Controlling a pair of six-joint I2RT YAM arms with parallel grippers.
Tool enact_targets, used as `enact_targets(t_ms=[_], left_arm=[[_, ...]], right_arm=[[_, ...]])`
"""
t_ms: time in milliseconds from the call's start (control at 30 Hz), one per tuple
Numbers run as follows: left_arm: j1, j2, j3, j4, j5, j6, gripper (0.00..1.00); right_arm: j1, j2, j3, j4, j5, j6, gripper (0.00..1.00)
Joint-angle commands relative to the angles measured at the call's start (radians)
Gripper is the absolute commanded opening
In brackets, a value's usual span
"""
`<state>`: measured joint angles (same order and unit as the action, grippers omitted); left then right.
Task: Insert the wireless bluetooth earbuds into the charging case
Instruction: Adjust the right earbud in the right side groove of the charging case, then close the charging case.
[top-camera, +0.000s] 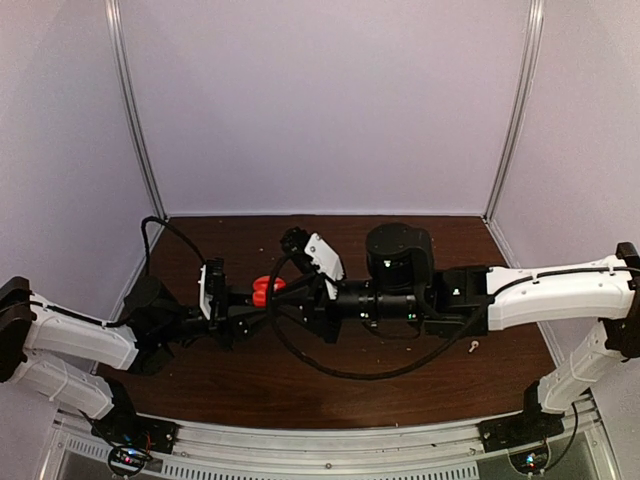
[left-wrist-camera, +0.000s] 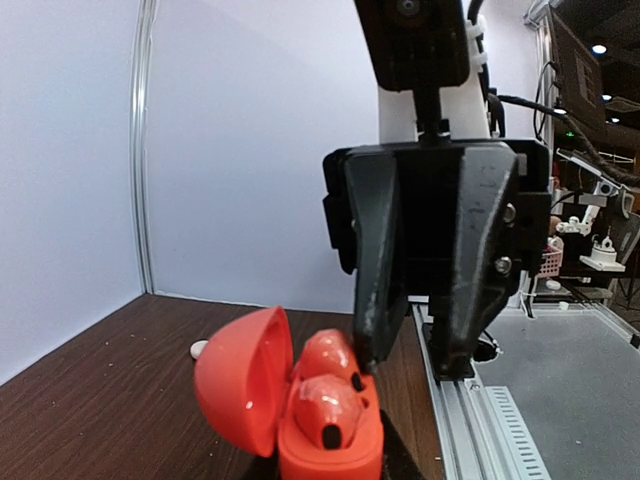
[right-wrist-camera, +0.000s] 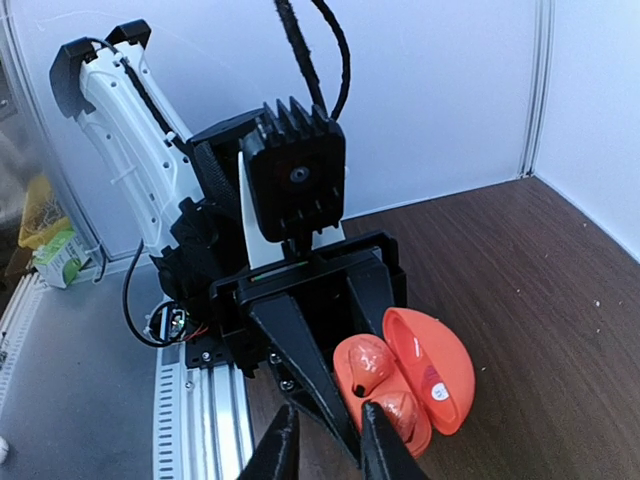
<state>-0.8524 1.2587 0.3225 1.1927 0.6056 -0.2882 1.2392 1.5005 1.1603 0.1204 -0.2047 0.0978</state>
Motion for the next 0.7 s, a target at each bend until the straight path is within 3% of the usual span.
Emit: enact_targets(t_ms=[0, 133, 467, 667], left_arm=[[-0.004, 0.002, 0.017, 0.056, 0.011, -0.014, 0.00], [-0.004, -0.001, 0.018, 0.044, 0.015, -0.019, 0.00], [-0.004, -0.003, 0.044, -0.012, 0.089, -0.017, 0.00], [-0.006, -0.018, 0.054, -0.055, 0.095, -0.016, 0.00]], right_arm=[[-0.006, -0.053, 0.012, -0.029, -0.063, -0.005, 0.29], [-0.007, -0.084, 0.011, -0.051, -0.140, -0.010, 0.51], [-0.057, -0.131, -0.042, -0.025, -0.118, 0.020, 0.75], [-0.094, -0.084, -0.022, -0.026, -0.162, 0.026, 0.81]])
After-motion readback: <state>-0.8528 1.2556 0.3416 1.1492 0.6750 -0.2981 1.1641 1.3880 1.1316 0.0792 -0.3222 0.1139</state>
